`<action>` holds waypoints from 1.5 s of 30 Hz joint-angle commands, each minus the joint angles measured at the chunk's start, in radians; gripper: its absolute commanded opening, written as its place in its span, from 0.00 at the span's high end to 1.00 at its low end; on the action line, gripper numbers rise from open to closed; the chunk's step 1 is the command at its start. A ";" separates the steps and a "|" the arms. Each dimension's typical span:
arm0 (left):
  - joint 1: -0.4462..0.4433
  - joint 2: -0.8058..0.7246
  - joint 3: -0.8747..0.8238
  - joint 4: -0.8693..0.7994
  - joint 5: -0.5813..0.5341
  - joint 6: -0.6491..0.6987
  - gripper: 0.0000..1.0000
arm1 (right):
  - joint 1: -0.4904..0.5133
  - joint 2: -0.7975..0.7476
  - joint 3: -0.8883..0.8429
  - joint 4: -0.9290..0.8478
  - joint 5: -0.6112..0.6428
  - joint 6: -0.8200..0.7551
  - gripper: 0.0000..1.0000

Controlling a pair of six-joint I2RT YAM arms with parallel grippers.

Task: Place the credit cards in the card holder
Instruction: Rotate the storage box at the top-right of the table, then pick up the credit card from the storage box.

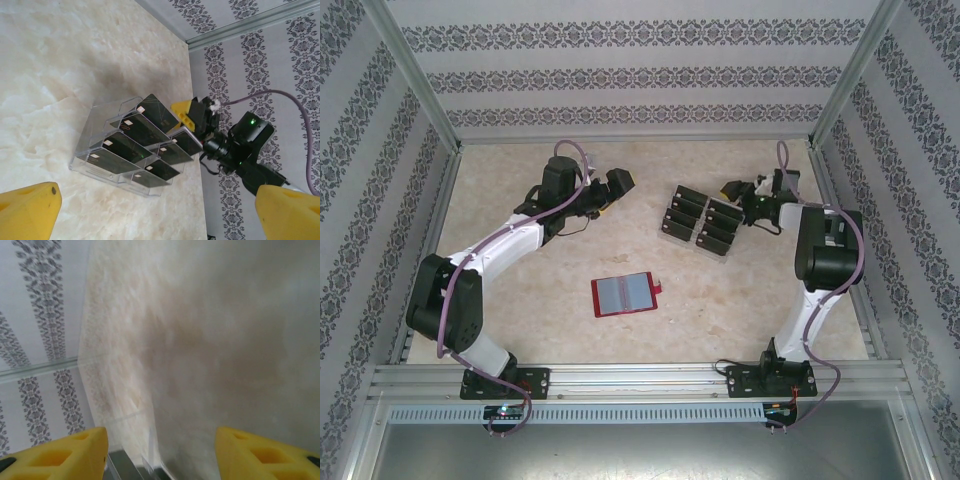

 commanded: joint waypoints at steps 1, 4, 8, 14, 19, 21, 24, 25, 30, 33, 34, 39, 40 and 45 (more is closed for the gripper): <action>-0.005 -0.040 -0.010 -0.011 0.008 0.032 0.00 | 0.035 -0.085 -0.080 0.081 -0.019 0.026 0.42; -0.005 -0.045 -0.022 -0.011 0.004 0.036 0.00 | 0.060 -0.172 -0.139 0.057 0.024 0.015 0.40; -0.004 -0.058 -0.040 -0.023 -0.008 0.048 0.00 | 0.049 -0.331 -0.166 -0.050 0.206 -0.028 0.37; 0.000 -0.124 -0.091 -0.107 -0.067 0.107 0.00 | 0.085 -0.616 -0.105 -0.318 0.399 -0.184 0.37; 0.001 -0.195 -0.125 -0.238 -0.118 0.183 0.00 | 0.254 -0.668 0.078 -0.716 0.511 -0.461 0.39; -0.001 -0.232 -0.144 -0.289 -0.138 0.210 0.00 | 0.332 -0.664 0.117 -0.818 0.575 -0.543 0.40; 0.000 -0.290 -0.180 -0.345 -0.170 0.236 0.00 | 0.416 -0.653 0.138 -0.907 0.638 -0.621 0.45; 0.000 -0.309 -0.191 -0.362 -0.180 0.243 0.00 | 0.440 -0.644 0.142 -0.929 0.656 -0.643 0.45; 0.001 -0.361 -0.249 -0.394 -0.195 0.245 0.00 | 0.560 -0.534 0.184 -1.045 0.795 -0.774 0.51; 0.002 -0.366 -0.268 -0.401 -0.194 0.247 0.00 | 0.616 -0.451 0.206 -1.084 0.858 -0.818 0.59; 0.001 -0.367 -0.273 -0.401 -0.194 0.246 0.00 | 0.629 -0.424 0.213 -1.093 0.879 -0.827 0.62; 0.003 -0.372 -0.287 -0.393 -0.191 0.242 0.00 | 0.659 -0.336 0.225 -1.102 0.955 -0.847 0.68; 0.003 -0.370 -0.291 -0.389 -0.189 0.241 0.00 | 0.658 -0.328 0.226 -1.101 0.961 -0.849 0.68; 0.005 -0.359 -0.300 -0.365 -0.178 0.234 0.00 | 0.659 -0.274 0.242 -1.113 0.994 -0.863 0.68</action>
